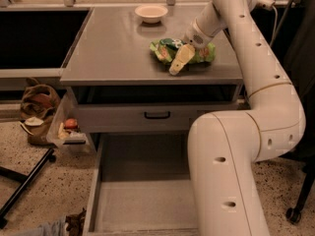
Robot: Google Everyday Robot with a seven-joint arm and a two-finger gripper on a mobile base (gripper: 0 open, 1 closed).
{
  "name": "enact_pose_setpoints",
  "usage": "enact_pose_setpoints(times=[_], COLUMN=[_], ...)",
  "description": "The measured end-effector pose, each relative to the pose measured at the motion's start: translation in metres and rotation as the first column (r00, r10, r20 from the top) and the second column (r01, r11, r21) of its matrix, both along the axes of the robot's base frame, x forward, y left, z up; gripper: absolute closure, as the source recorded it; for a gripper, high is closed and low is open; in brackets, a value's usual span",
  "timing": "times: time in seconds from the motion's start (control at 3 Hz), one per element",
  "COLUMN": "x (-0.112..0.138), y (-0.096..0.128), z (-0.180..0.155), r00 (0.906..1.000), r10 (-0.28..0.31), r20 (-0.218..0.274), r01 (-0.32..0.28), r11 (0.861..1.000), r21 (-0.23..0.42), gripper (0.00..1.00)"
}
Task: Place green rice chip bag into middle drawer
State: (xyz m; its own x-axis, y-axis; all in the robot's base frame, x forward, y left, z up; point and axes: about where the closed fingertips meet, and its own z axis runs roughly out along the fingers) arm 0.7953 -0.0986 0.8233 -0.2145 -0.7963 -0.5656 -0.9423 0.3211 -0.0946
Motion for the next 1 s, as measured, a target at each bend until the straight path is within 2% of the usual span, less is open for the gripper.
enact_pose_setpoints(times=[0.33, 0.67, 1.0], x=[-0.005, -0.012, -0.016], y=[-0.021, -0.042, -0.054], z=[0.003, 0.021, 0.028], r00=[0.9994, 0.9979, 0.9967], r10=[-0.033, -0.064, -0.08], r20=[-0.008, 0.007, 0.012], r01=[0.034, 0.064, 0.08], r11=[0.999, 0.998, 0.996], r21=[0.026, 0.025, 0.035], gripper=[0.0, 0.0, 0.0])
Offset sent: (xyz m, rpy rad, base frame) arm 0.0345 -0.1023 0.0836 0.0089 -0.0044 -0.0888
